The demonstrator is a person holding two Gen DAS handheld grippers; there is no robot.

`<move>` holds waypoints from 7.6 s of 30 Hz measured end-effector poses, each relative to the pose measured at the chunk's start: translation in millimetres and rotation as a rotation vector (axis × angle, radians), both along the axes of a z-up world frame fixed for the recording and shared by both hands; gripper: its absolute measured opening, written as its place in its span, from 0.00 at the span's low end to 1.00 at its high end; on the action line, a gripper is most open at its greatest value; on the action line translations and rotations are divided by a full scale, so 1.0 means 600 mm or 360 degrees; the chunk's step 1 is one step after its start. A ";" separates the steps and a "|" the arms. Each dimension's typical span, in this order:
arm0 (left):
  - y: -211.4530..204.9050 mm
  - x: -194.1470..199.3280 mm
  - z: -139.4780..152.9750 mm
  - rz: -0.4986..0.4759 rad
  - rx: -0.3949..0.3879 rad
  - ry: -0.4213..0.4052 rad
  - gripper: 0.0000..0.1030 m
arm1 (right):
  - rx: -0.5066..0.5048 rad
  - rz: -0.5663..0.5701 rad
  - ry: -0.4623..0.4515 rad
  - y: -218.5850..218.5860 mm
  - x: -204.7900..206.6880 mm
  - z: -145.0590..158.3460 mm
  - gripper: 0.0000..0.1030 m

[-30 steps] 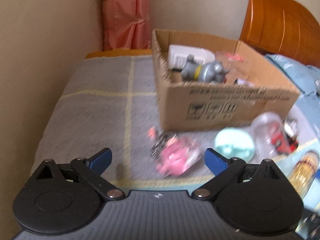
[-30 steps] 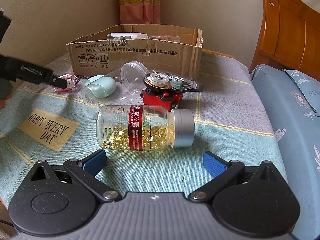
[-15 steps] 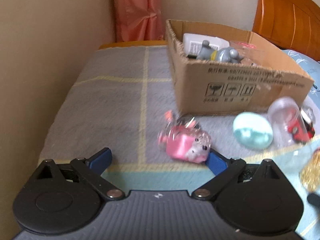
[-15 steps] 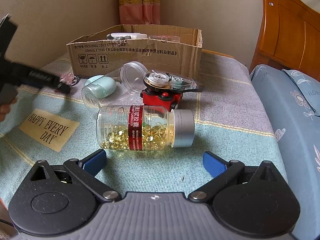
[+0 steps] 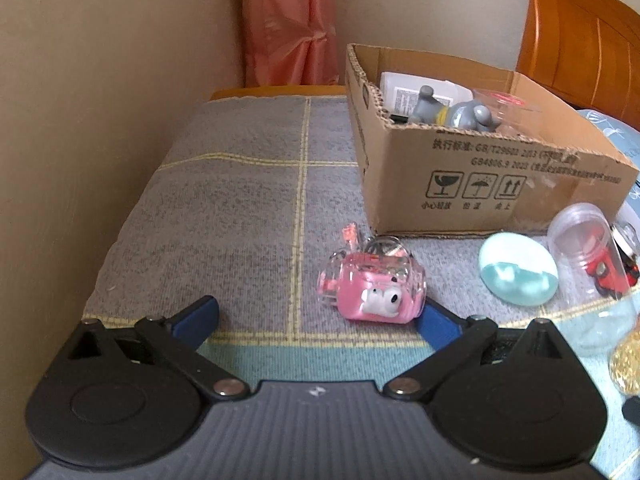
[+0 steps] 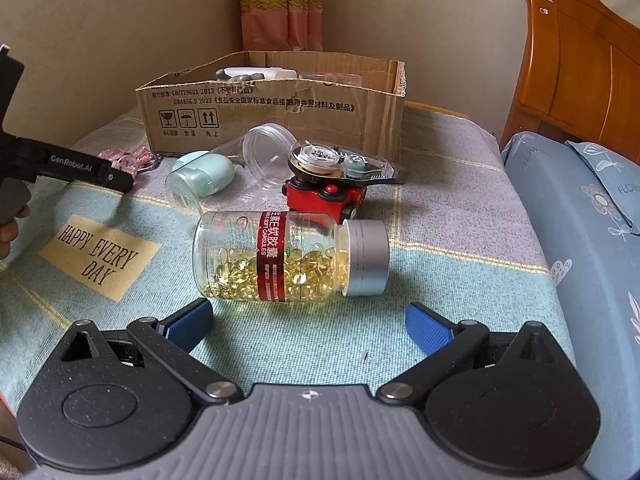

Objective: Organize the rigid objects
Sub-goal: 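Approach the gold-capsule bottle with the right tool while the left tool approaches the pink keychain toy, then close the right tool on the capsule bottle while the left tool grasps the pink toy, then carry both items over the box and open both tools to drop them in, then move the left tool to the mint-green case while the right tool approaches the correction-tape dispenser, then grasp the mint-green case with the left tool while the right tool grasps the tape dispenser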

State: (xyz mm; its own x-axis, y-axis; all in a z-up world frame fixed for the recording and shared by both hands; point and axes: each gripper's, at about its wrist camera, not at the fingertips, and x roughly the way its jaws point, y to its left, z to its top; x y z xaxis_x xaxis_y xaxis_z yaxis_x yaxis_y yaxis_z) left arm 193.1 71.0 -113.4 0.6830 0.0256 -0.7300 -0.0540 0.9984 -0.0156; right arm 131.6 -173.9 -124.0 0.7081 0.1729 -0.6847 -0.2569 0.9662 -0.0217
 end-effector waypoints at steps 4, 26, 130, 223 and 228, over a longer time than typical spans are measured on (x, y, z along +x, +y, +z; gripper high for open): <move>0.000 0.002 0.000 0.0029 0.0001 -0.0006 1.00 | 0.0000 0.0002 0.0000 0.000 0.000 0.000 1.00; -0.034 0.008 0.016 -0.0116 -0.0027 -0.0049 0.63 | 0.0096 -0.0041 0.0007 0.010 0.032 0.033 1.00; -0.102 0.164 0.260 -0.0533 0.0176 -0.0106 0.98 | 0.0097 0.0170 -0.0082 -0.030 0.132 0.202 1.00; -0.130 0.040 0.026 -0.0682 0.0061 0.0067 0.59 | 0.0093 0.0318 -0.0041 -0.043 0.155 0.064 0.89; -0.115 0.024 0.027 -0.0640 0.0057 0.0088 0.59 | 0.0077 0.0305 -0.0044 -0.045 0.133 0.064 0.89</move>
State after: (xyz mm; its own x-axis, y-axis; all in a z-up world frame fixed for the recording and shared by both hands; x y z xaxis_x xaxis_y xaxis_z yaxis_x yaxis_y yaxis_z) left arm 207.5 2.1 -97.0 0.6033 -0.2098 -0.7694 0.3413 0.9399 0.0114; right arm 211.4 -200.9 -85.3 0.6775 0.3389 -0.6528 -0.4364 0.8996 0.0141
